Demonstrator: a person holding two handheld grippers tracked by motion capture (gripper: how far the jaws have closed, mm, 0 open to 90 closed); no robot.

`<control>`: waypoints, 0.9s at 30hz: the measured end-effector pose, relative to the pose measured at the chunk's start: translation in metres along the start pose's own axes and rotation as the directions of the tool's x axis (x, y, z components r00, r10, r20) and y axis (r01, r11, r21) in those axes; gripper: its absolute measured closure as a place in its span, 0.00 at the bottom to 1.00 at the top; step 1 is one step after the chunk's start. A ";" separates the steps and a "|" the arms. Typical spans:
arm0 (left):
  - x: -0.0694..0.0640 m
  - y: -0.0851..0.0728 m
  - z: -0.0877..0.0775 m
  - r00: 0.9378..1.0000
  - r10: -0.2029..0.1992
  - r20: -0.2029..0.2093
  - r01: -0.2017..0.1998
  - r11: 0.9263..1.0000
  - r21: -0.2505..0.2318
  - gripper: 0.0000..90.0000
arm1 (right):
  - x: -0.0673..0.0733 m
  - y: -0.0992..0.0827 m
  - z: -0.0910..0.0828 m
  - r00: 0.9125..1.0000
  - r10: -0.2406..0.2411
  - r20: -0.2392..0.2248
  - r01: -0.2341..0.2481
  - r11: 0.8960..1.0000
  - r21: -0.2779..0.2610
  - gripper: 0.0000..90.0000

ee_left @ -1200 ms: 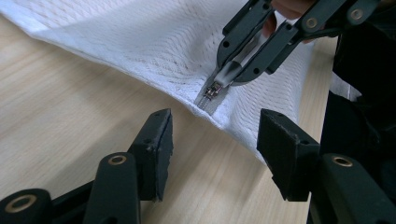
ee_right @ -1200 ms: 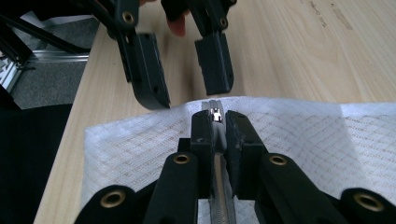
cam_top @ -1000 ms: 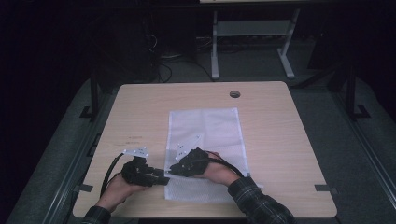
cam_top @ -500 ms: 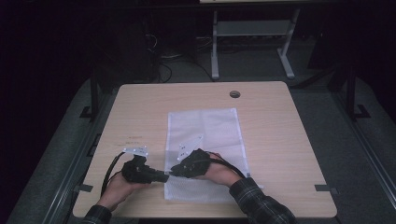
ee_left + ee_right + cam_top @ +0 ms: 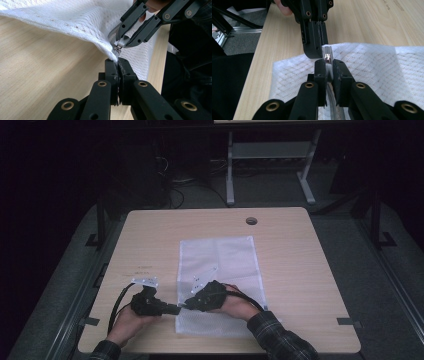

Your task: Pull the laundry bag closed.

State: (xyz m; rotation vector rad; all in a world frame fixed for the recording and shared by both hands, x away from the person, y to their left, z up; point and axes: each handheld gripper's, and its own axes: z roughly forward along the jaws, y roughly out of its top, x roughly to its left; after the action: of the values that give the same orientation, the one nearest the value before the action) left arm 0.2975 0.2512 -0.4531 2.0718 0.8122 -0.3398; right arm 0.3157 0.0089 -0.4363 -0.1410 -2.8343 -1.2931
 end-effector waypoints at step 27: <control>0.002 -0.002 -0.006 1.000 -0.013 -0.016 0.013 1.000 -0.025 0.97 | -0.002 -0.009 -0.011 1.000 0.003 0.021 -0.004 1.000 0.017 0.91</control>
State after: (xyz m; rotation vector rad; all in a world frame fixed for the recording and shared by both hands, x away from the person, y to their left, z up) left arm 0.2976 0.2579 -0.4514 2.0498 0.8356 -0.3193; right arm 0.3169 -0.0051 -0.4357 -0.1599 -2.8600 -1.2745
